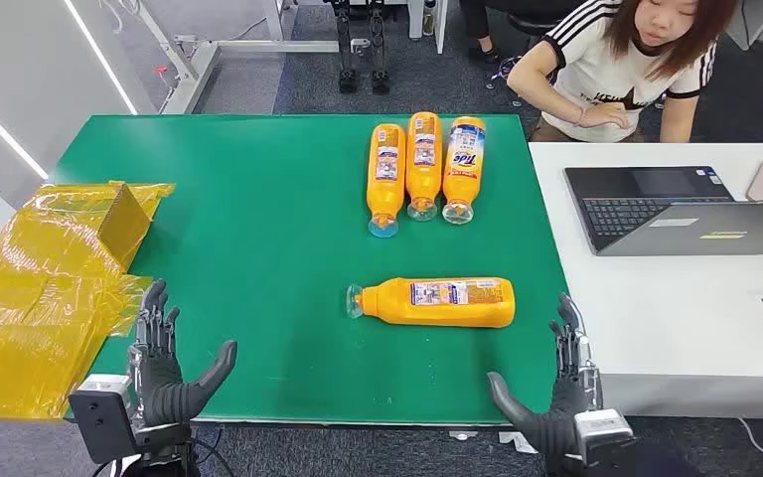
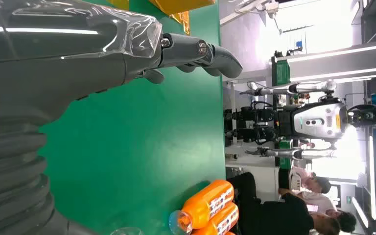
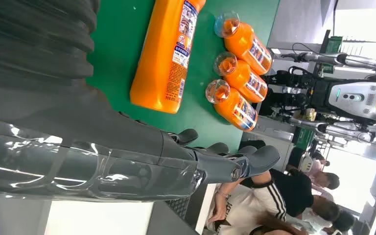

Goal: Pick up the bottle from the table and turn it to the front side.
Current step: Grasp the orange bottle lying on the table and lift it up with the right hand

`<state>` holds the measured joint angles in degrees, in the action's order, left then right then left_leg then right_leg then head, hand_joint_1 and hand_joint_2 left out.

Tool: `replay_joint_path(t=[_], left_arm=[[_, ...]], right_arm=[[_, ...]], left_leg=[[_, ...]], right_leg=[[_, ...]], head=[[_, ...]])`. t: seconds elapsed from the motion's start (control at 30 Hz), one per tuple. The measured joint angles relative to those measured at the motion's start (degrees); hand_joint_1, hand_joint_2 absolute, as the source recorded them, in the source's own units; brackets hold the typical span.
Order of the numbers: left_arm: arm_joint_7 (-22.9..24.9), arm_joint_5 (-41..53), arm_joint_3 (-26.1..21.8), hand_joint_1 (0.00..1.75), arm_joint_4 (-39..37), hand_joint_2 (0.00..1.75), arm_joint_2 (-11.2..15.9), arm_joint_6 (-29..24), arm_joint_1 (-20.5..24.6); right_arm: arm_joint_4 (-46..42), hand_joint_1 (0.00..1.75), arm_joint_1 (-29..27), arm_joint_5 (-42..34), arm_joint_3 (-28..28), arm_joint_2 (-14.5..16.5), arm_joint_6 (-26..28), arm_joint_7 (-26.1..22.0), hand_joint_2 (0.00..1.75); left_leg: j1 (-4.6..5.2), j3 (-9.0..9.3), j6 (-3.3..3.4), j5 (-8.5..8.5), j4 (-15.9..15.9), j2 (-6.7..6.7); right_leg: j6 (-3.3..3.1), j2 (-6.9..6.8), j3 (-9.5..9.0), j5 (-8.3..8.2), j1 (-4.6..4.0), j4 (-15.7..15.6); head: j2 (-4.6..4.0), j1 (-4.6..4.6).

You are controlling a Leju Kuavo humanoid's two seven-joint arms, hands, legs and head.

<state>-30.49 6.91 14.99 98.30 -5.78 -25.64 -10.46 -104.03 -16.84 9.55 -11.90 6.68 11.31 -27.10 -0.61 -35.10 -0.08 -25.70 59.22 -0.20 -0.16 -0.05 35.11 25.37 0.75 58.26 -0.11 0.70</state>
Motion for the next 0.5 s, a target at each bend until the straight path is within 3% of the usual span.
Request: replay_joint_path(t=[0.3, 0.5], left_arm=[[0.9, 1.4, 0.0, 0.0, 0.0, 1.75, -0.9, 1.9, 0.7], [1.7, 2.5, 0.0, 0.0, -0.1, 1.75, -1.8, 4.5, 2.7]], right_arm=[[0.3, 0.0, 1.5, 7.1, 0.1, 0.0, 1.2, 1.6, 1.75], [1.4, 0.0, 3.3, 14.6, 0.3, -0.2, 1.0, 6.4, 1.75]], left_leg=[[0.0, 0.02, 0.0, 0.01, 0.0, 0.0], [0.0, 0.02, 0.0, 0.01, 0.0, 0.01]], right_leg=[[0.0, 0.0, 0.0, -0.01, 0.0, 0.0], [-0.02, 0.01, -0.01, -0.02, 0.0, 0.0]], head=[[0.0, 0.0], [0.0, -0.01]])
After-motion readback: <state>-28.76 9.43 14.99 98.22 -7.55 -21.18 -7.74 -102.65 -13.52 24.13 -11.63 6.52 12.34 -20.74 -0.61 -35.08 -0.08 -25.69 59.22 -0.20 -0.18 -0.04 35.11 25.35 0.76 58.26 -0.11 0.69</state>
